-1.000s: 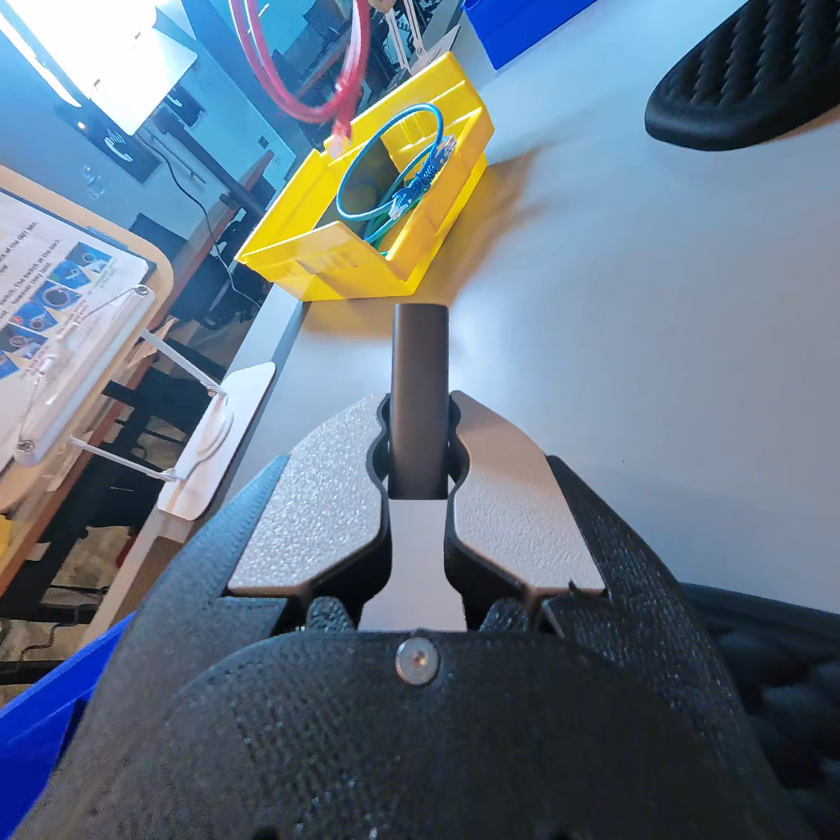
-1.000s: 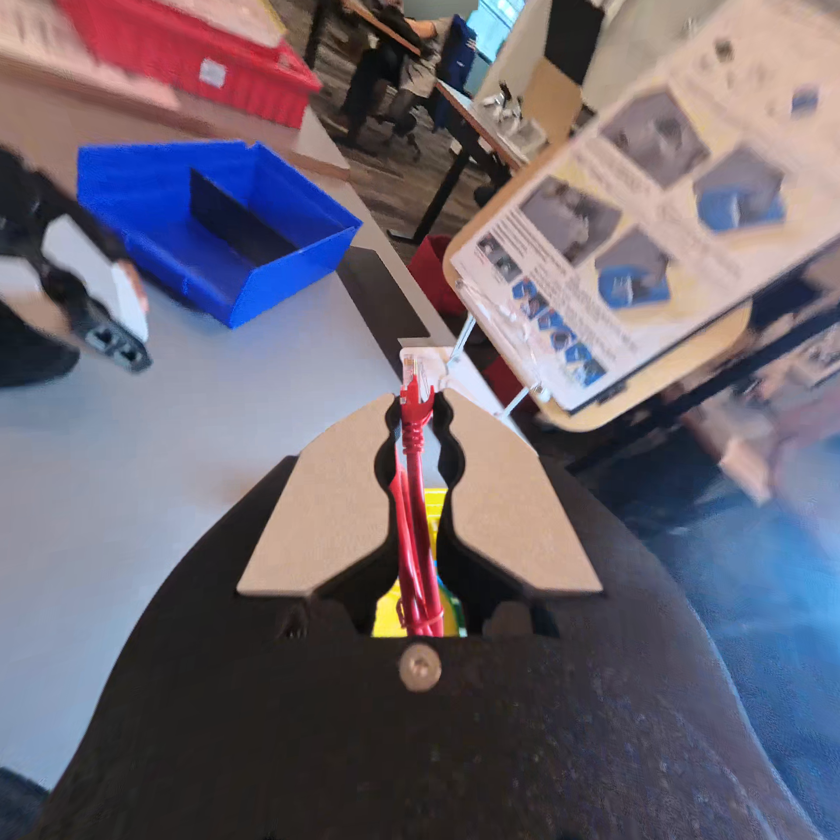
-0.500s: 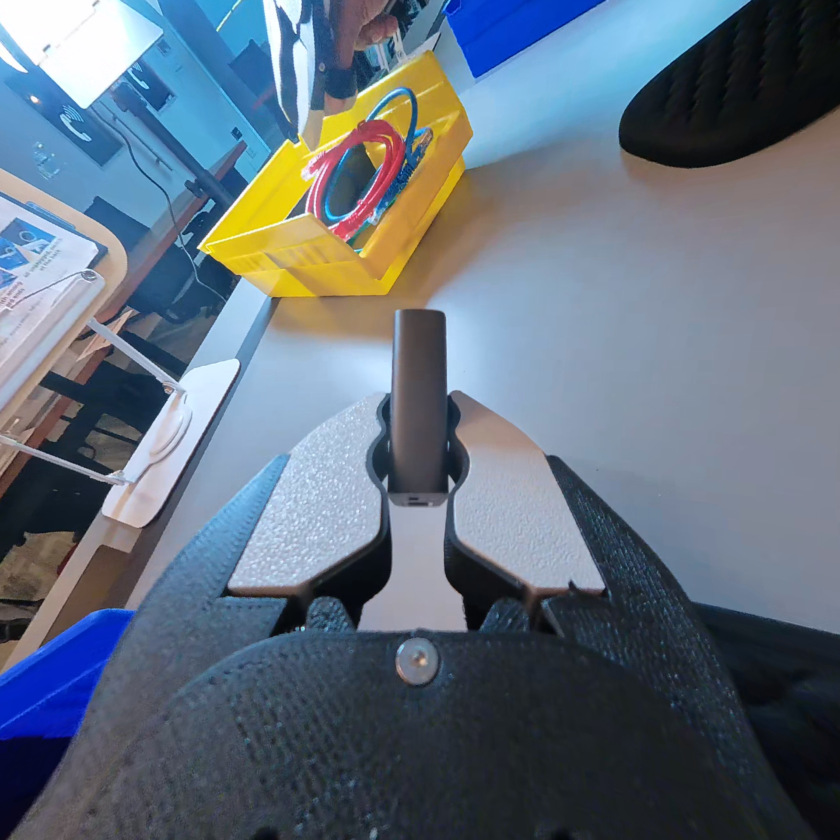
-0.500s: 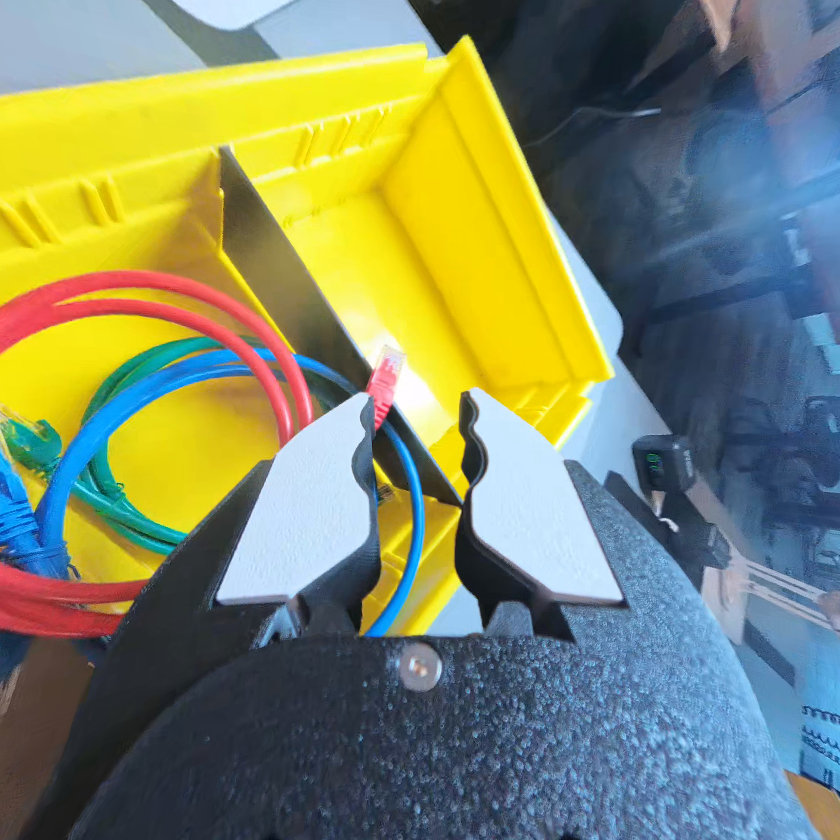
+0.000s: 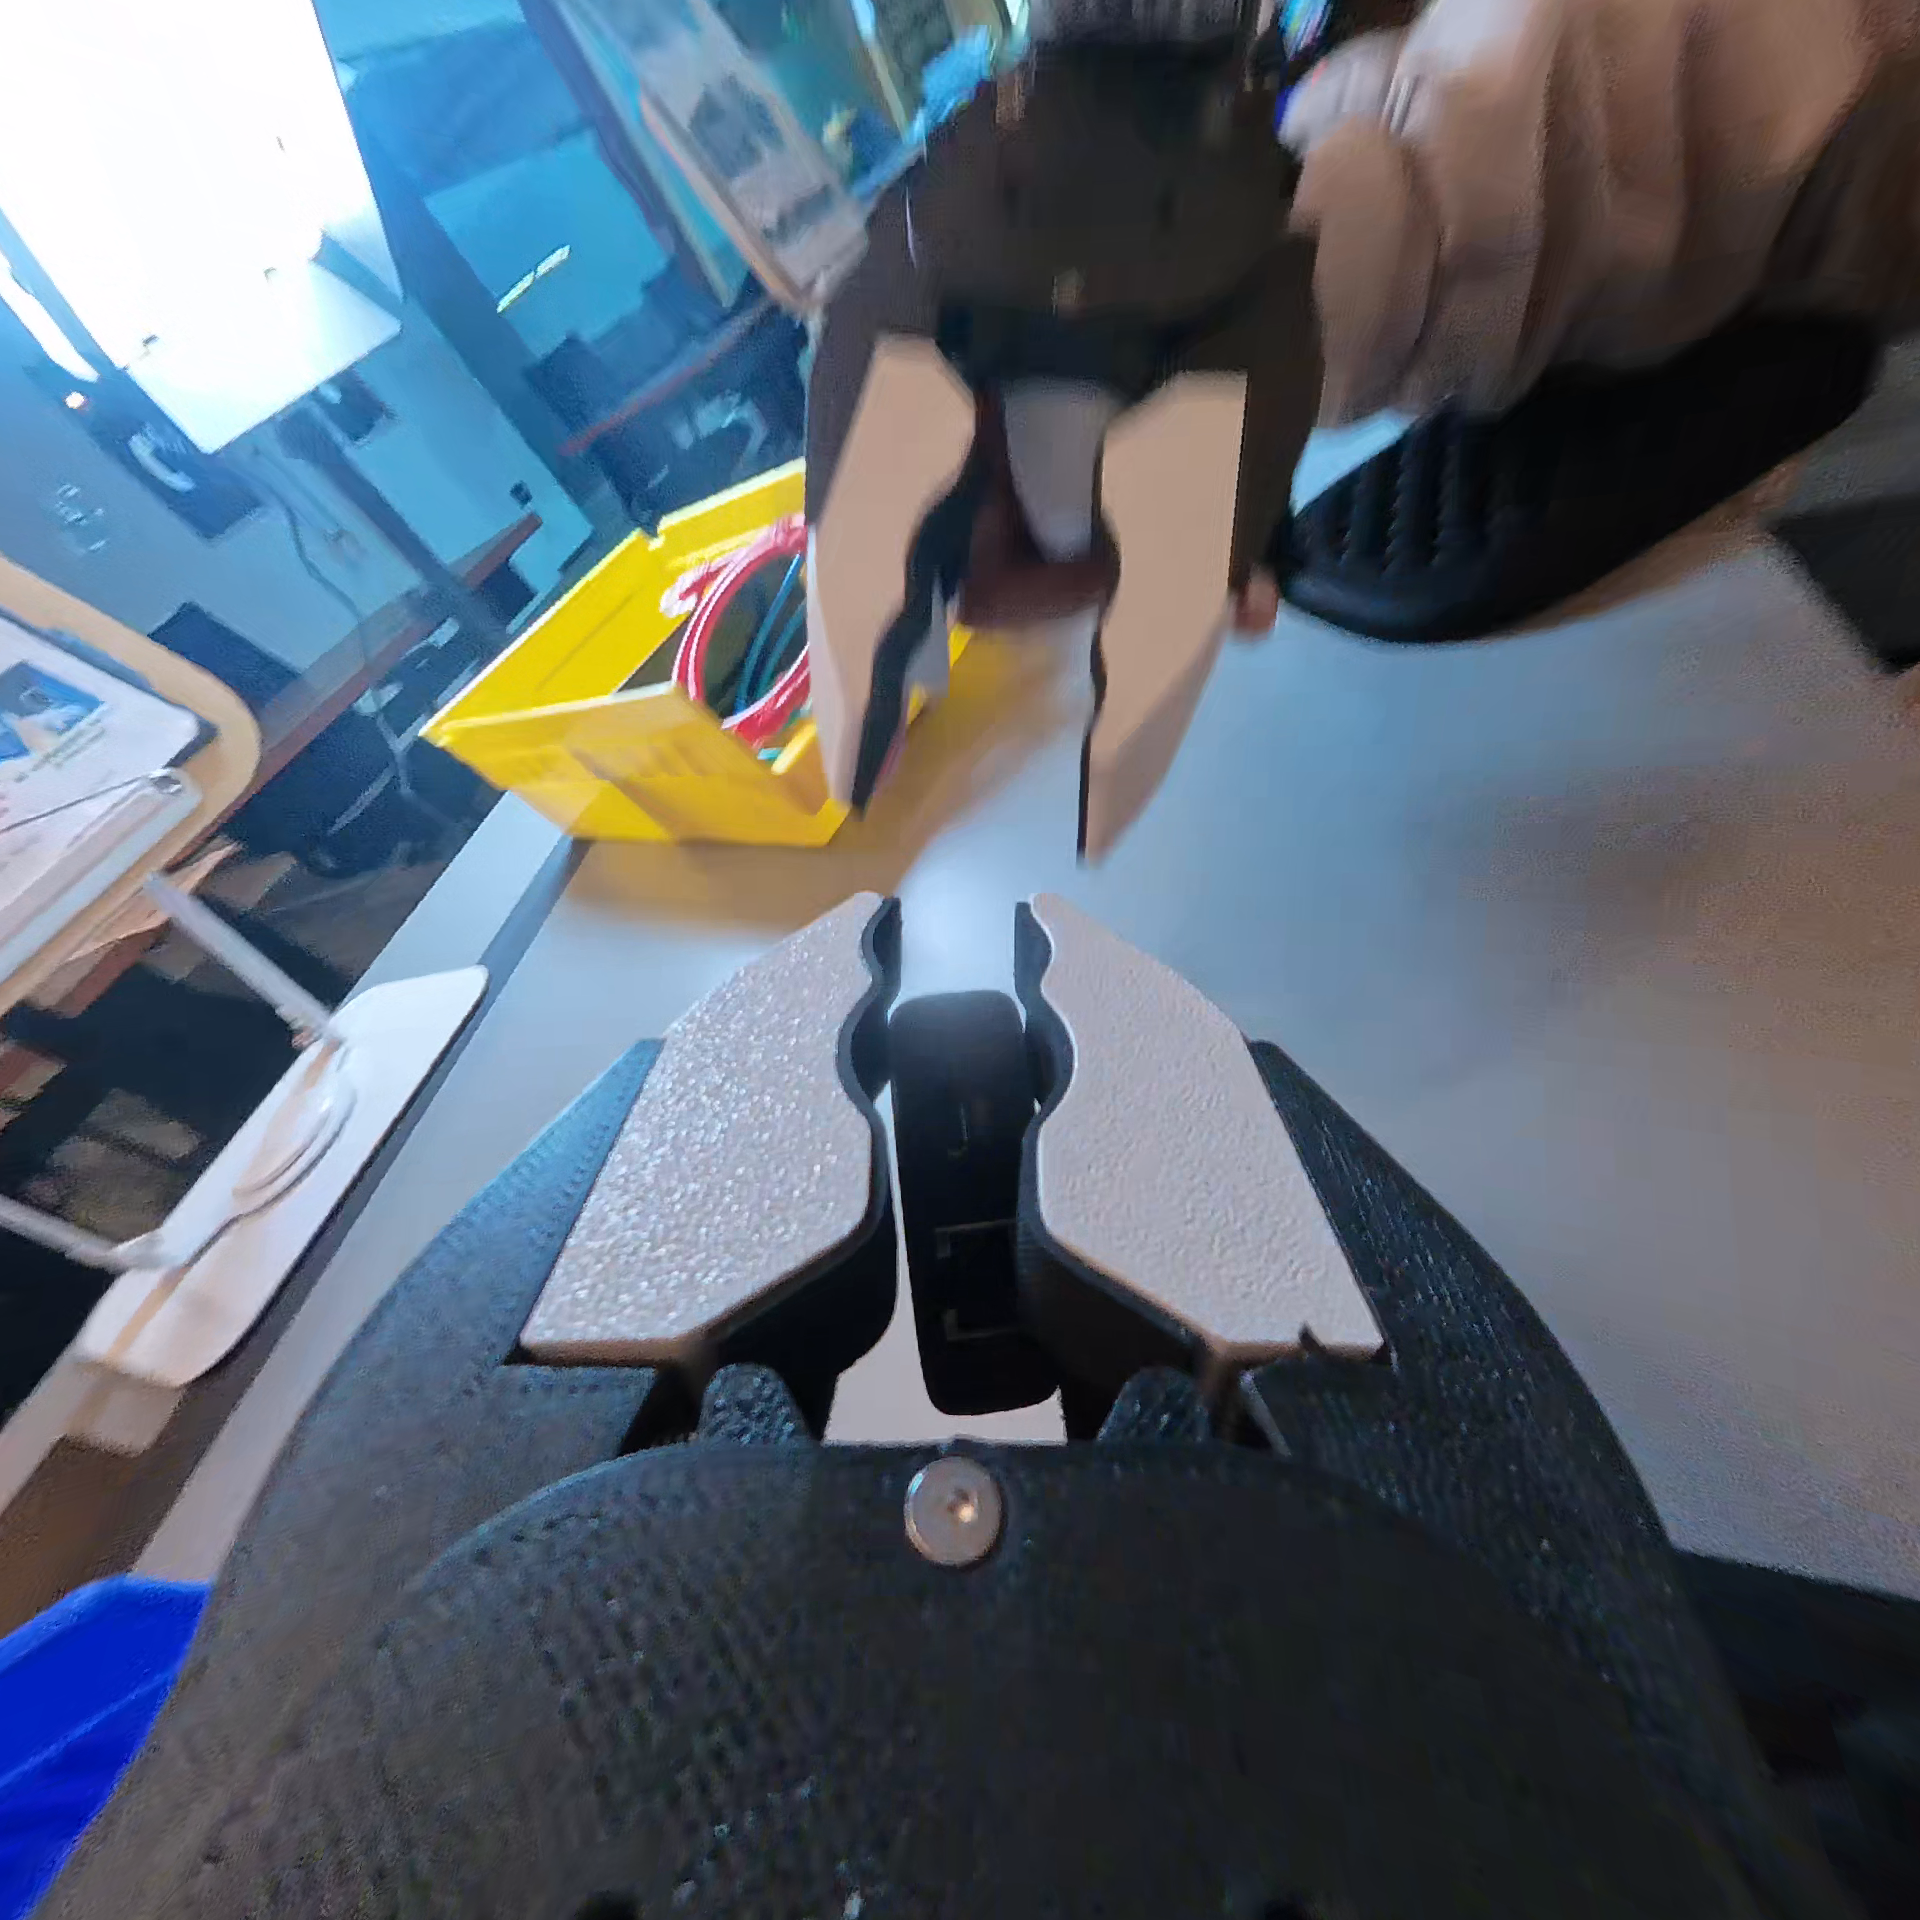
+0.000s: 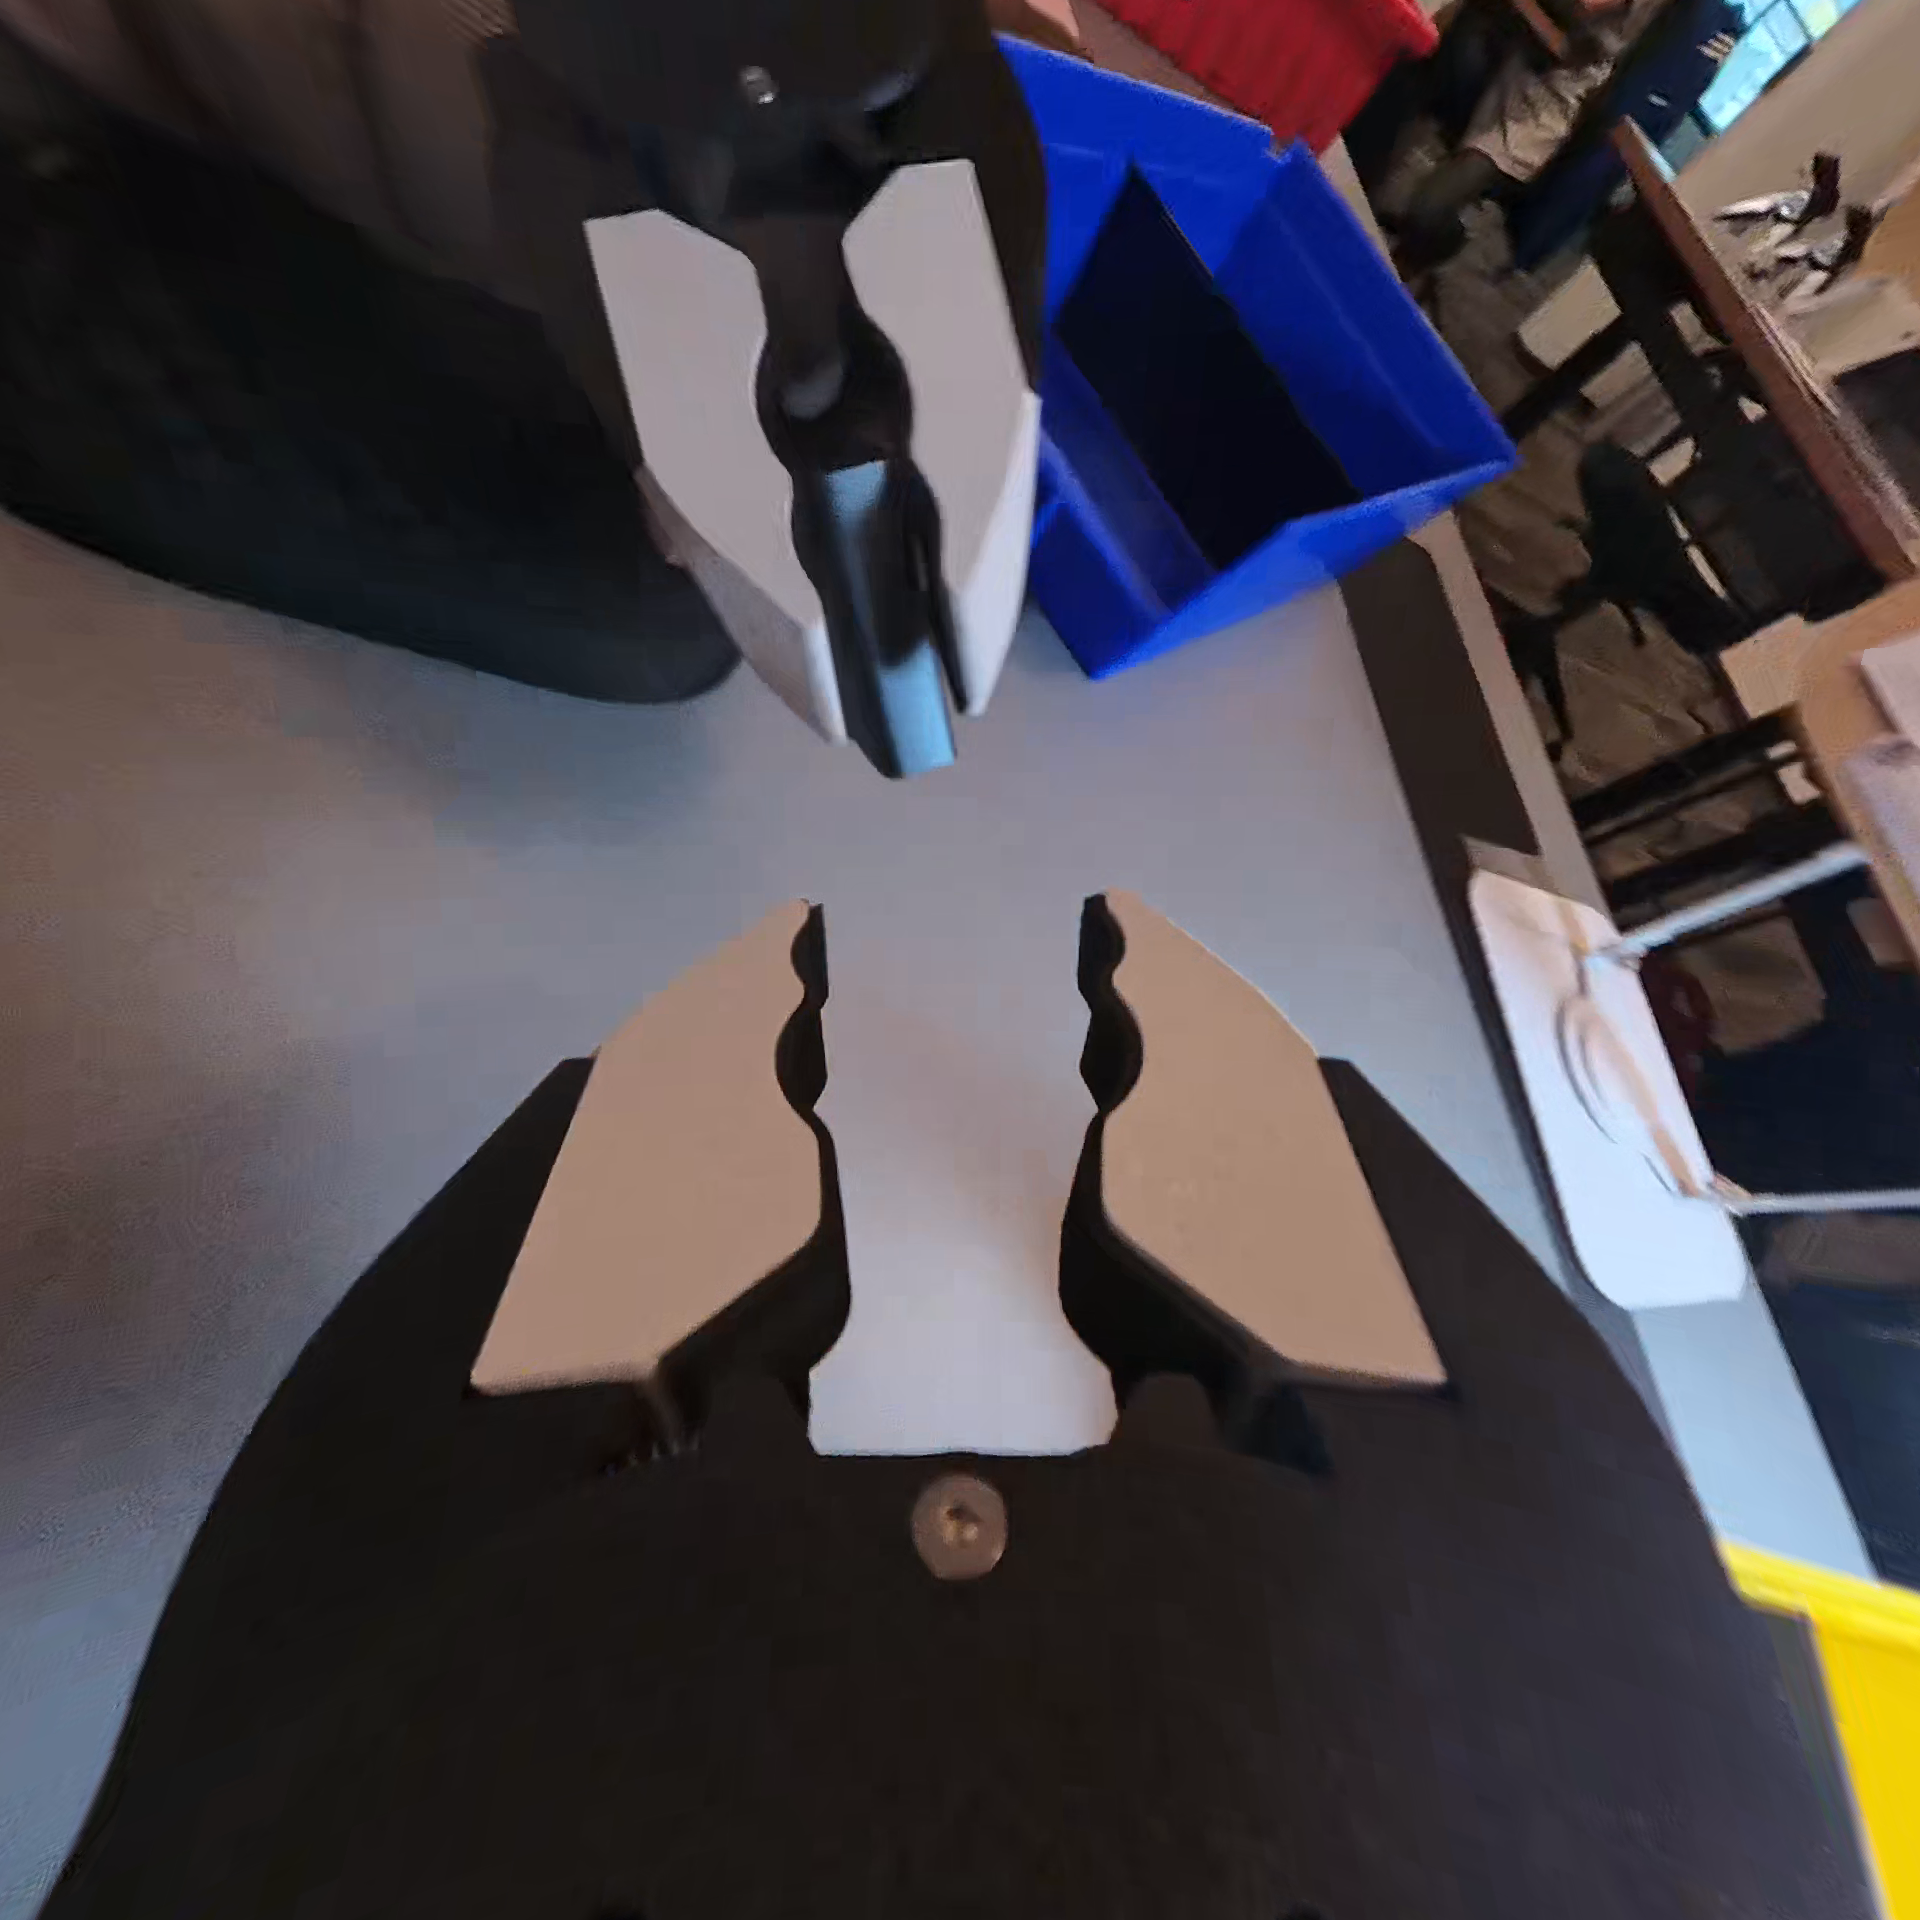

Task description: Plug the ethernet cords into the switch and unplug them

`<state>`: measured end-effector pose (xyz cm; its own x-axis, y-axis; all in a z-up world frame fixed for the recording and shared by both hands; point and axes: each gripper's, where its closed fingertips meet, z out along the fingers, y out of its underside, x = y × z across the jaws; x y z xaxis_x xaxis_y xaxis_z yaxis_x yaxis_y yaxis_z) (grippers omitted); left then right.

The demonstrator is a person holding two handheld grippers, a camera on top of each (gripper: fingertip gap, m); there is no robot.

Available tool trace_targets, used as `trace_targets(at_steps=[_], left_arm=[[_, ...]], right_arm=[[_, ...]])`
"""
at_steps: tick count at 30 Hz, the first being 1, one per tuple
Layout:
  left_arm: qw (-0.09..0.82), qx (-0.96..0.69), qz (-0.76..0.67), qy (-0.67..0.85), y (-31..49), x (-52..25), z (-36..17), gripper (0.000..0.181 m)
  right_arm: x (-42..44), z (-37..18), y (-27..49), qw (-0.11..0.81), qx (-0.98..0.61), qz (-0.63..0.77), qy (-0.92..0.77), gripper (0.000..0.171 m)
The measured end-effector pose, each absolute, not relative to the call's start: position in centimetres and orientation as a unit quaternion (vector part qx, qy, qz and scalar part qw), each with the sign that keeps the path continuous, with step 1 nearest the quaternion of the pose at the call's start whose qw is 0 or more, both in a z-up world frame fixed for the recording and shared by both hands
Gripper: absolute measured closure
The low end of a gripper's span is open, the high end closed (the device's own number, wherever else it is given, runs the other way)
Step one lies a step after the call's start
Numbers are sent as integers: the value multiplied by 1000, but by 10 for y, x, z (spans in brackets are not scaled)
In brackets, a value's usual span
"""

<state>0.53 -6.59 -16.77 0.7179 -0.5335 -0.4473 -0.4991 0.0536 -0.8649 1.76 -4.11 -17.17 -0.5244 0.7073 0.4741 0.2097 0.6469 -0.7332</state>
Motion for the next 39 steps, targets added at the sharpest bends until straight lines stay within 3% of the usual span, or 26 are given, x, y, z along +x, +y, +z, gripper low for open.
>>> trace_targets(at_steps=[5, 7, 12, 16, 20, 24, 29, 39], left_arm=[[665, -639, -113, 369, -80, 31, -142, 160], [670, -630, -122, 373, -83, 34, -141, 161], [694, -630, -96, 335, -76, 14, -135, 155], [677, -678, -46, 283, -64, -22, -147, 156], [587, -774, 17, 236, -51, -58, -192, 152], [538, -808, 48, 236, -48, -67, -215, 149], [511, -813, 81, 267, -46, -66, -231, 148], [488, -828, 60, 271, -44, -62, -251, 146]], right_arm=[[-2, -176, -87, 344, -263, 464, -773, 117], [0, -163, -101, 344, -230, 513, -752, 148], [6, -159, -76, 367, -236, 436, -787, 151], [14, -130, 3, 415, -309, 333, -788, 151], [19, -99, 133, 445, -422, 200, -764, 151], [20, -101, 262, 425, -528, 122, -725, 151], [9, -151, 348, 323, -615, 107, -711, 150], [-1, -230, 368, 85, -699, 184, -685, 149]])
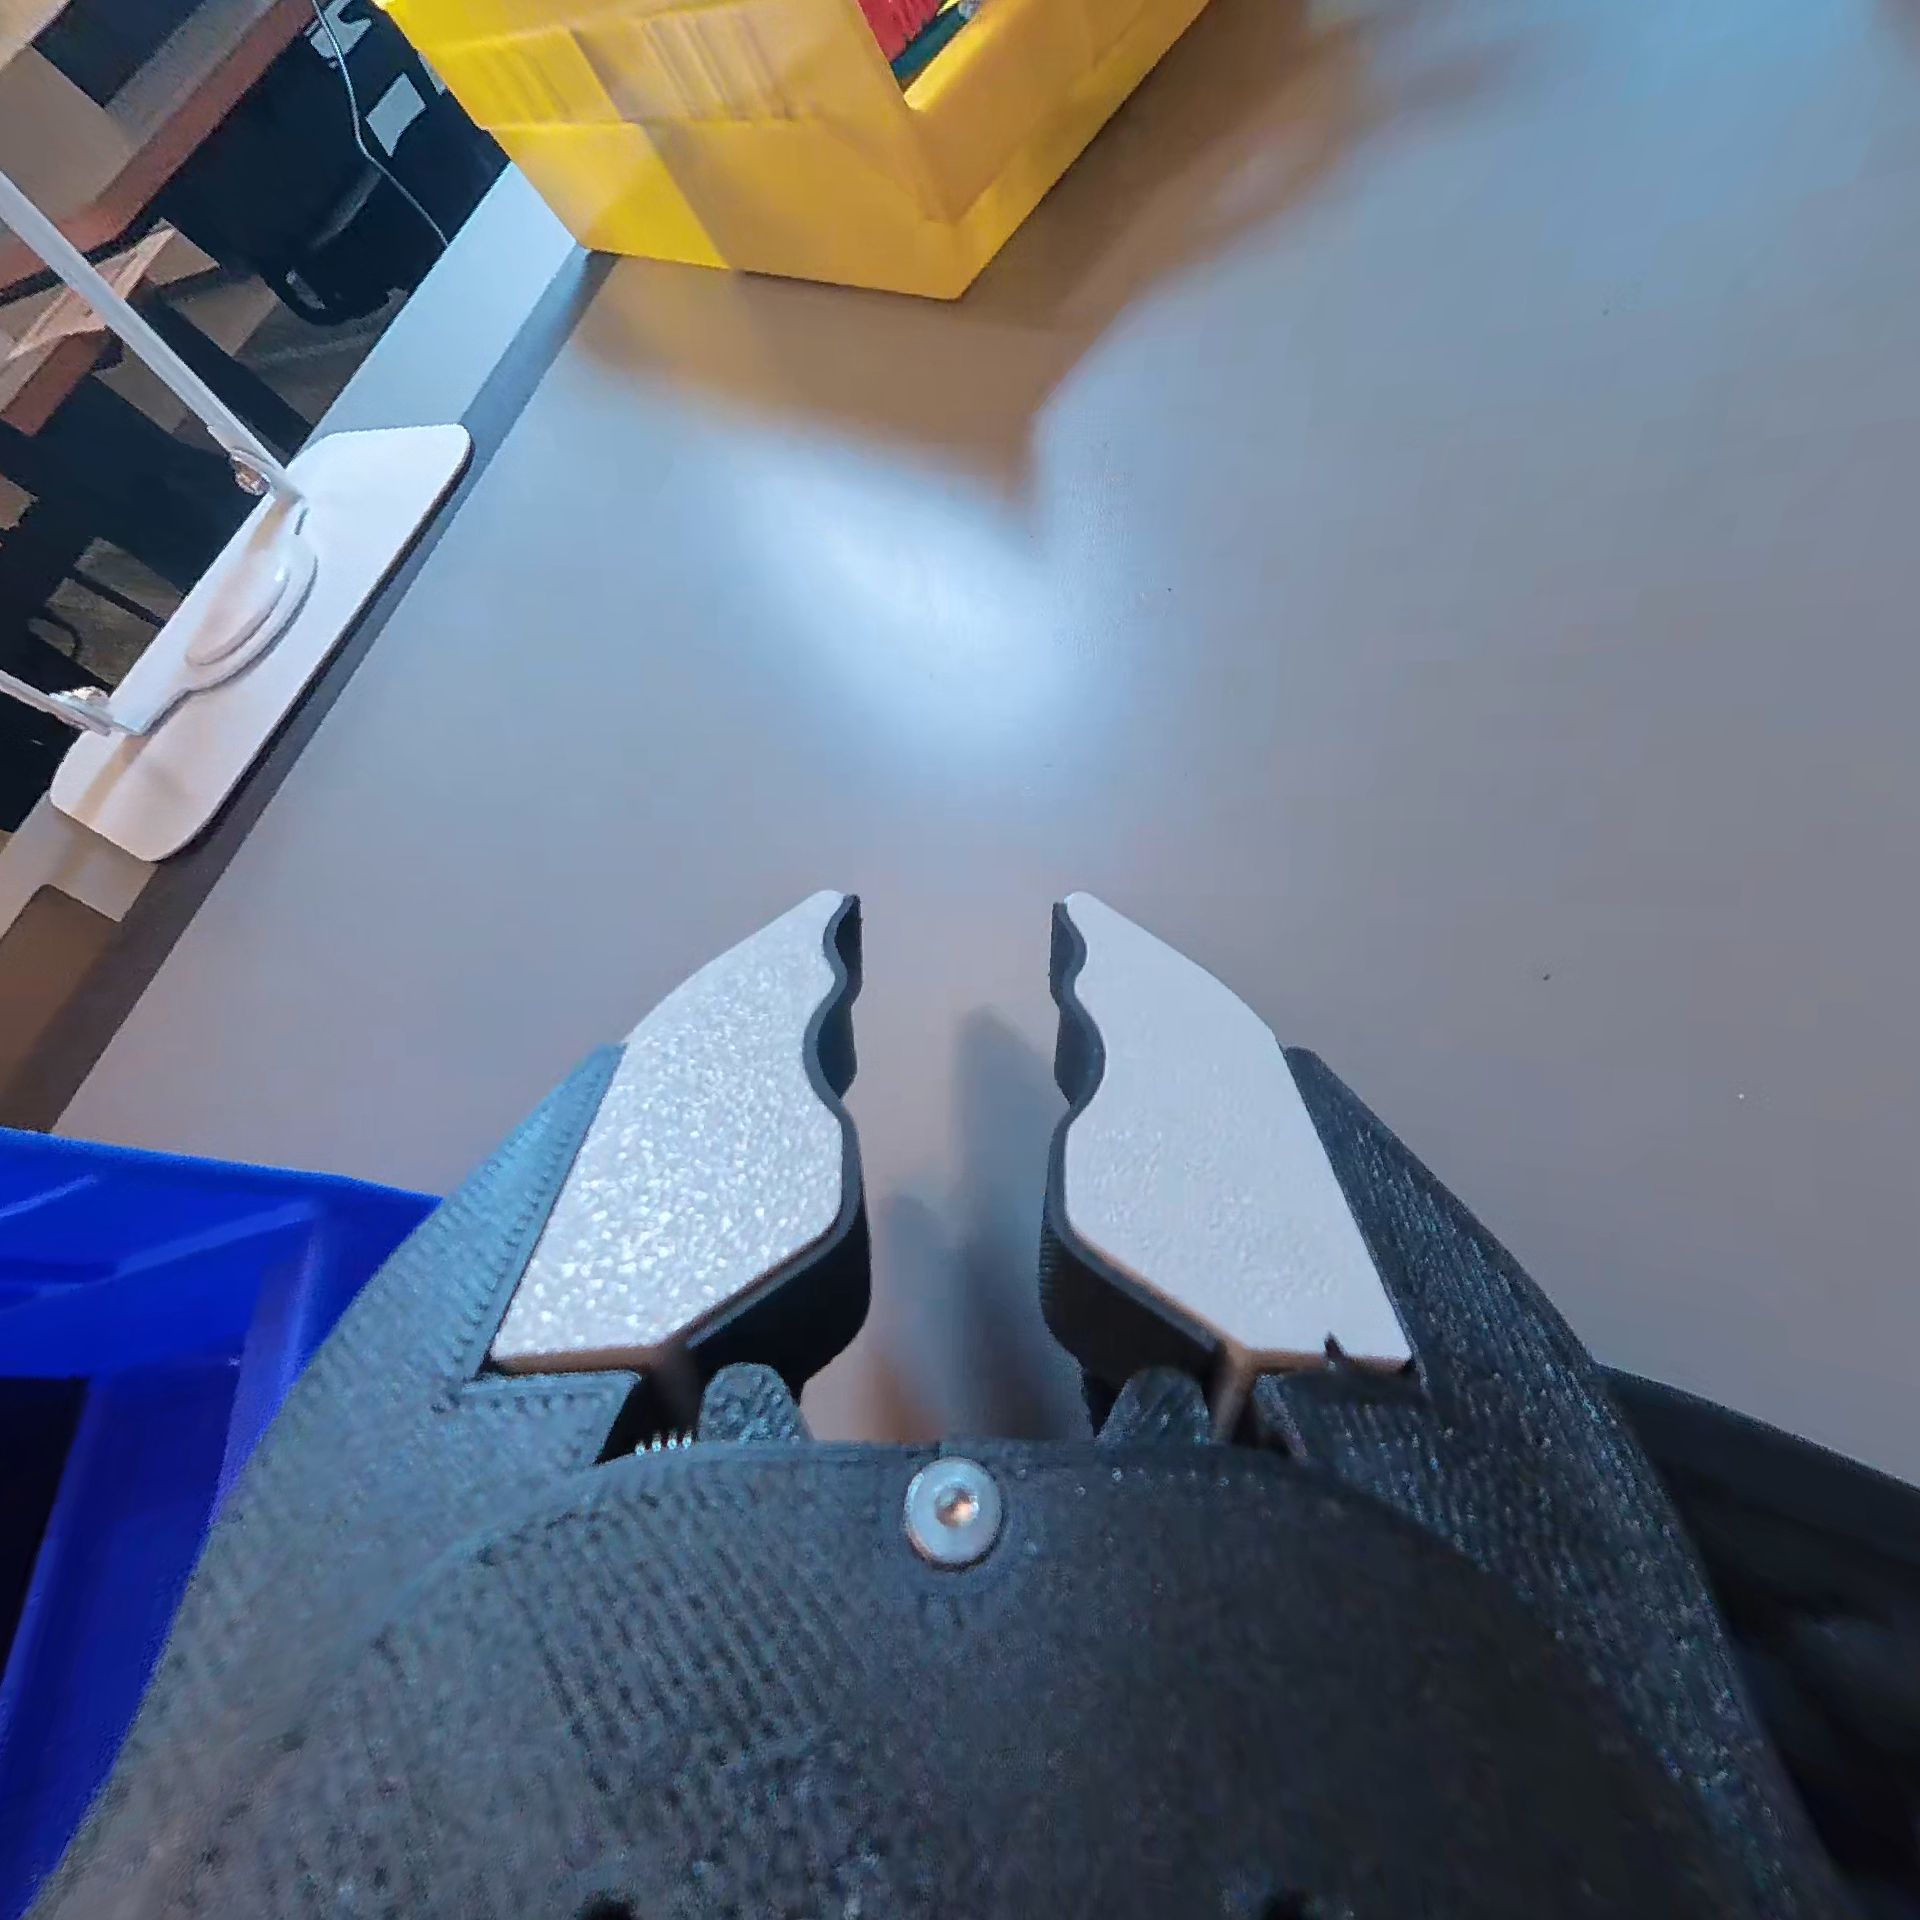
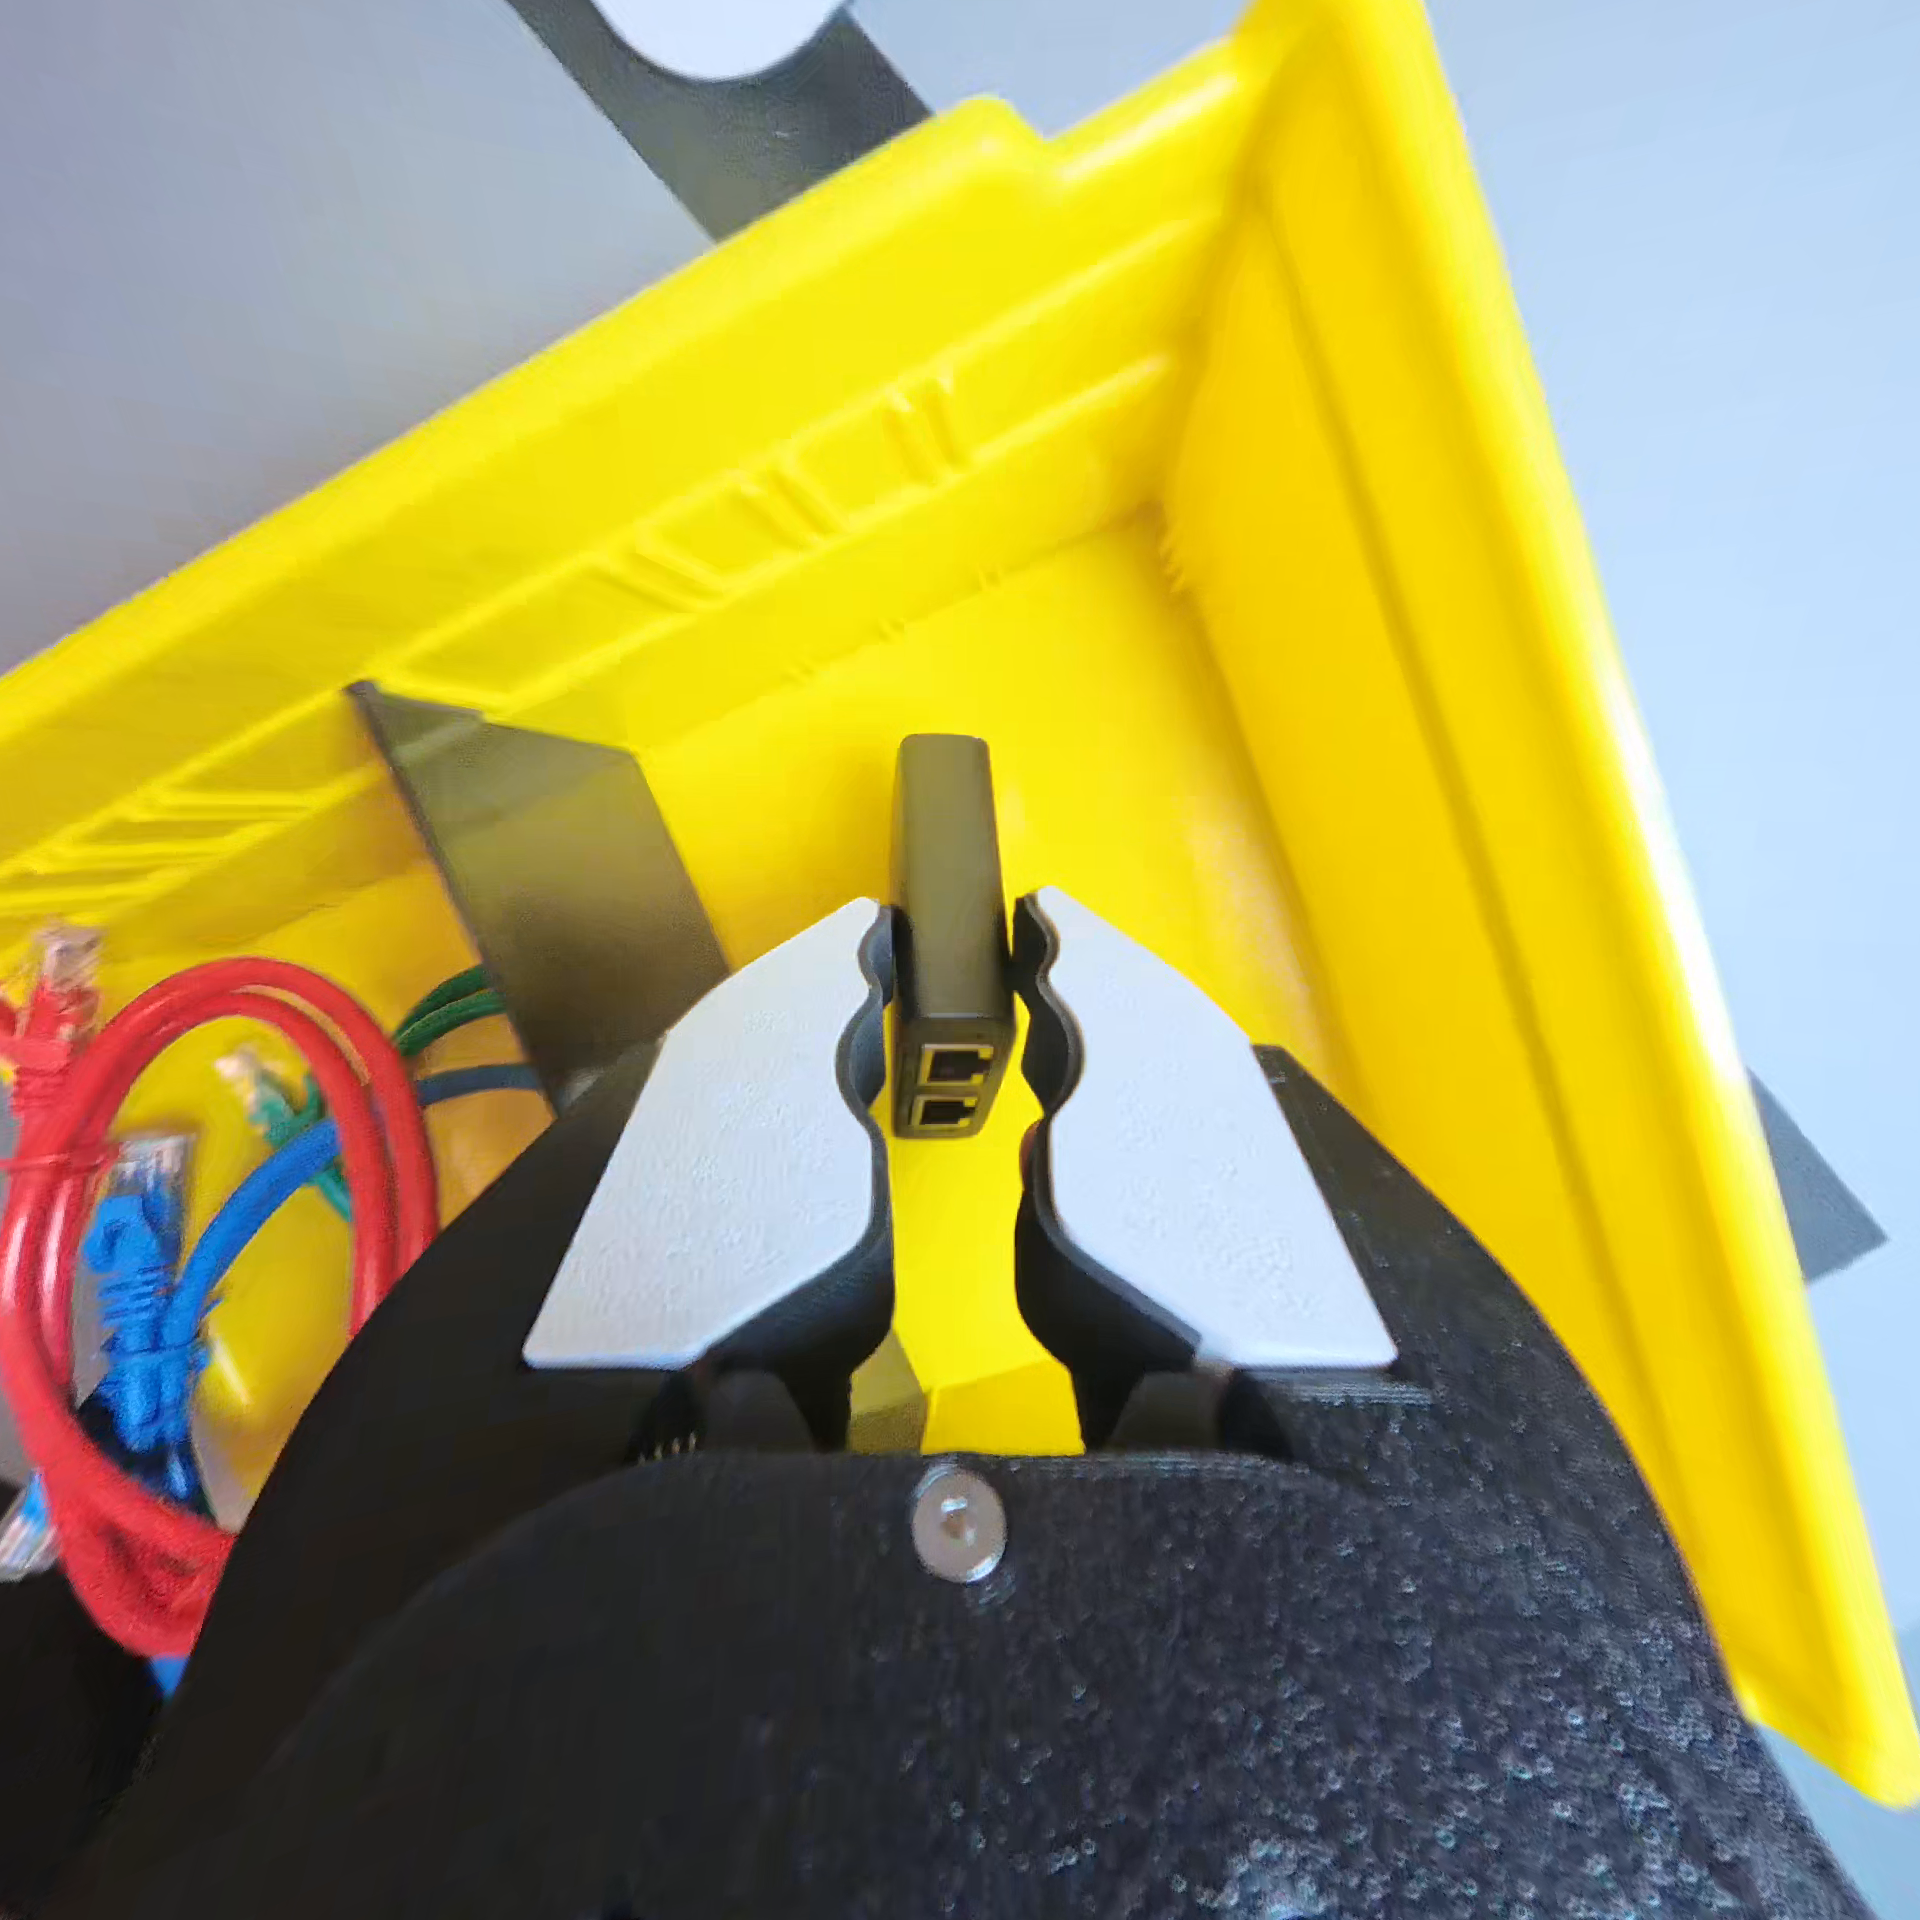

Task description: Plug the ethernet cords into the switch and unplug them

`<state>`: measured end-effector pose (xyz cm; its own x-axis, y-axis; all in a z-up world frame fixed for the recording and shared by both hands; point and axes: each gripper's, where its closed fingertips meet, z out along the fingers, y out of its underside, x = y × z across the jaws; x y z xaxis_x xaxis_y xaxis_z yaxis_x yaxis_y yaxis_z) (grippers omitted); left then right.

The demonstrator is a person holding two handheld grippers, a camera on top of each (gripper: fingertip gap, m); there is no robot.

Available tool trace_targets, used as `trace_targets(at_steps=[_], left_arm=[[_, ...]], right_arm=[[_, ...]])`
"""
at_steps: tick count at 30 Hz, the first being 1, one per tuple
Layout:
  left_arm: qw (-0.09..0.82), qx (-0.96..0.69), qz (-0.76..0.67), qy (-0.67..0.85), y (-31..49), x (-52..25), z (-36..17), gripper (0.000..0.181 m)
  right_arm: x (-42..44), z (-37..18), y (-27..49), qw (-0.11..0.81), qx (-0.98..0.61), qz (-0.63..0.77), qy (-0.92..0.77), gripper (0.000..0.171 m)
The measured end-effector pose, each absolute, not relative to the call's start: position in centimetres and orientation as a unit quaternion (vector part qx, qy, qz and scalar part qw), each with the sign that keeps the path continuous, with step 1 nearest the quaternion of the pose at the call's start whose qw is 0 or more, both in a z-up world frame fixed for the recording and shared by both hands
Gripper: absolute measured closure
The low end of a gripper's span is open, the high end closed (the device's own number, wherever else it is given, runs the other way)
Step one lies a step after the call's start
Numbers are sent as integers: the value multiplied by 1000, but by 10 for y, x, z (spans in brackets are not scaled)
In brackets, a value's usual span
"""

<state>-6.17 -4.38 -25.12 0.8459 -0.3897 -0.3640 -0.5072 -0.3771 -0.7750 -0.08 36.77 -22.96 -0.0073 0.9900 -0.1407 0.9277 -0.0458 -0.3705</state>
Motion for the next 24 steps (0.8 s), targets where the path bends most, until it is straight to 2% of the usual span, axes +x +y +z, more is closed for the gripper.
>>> trace_targets(at_steps=[4, 7, 12, 20, 24], left_arm=[[487, -833, 53, 259, -43, -65, -253, 147], [481, -839, 59, 247, -42, -70, -255, 148], [468, -850, 94, 225, -42, -86, -257, 150], [465, -845, 133, 228, -43, -93, -254, 152], [467, -840, 144, 236, -43, -91, -252, 153]], right_arm=[[-6, -236, 393, 124, -721, 154, -664, 141], [2, -235, 418, 183, -709, 63, -679, 140], [-2, -186, 413, 295, -686, 84, -660, 140], [22, -99, 314, 421, -608, 179, -649, 140], [49, -88, 235, 445, -578, 234, -643, 140]])
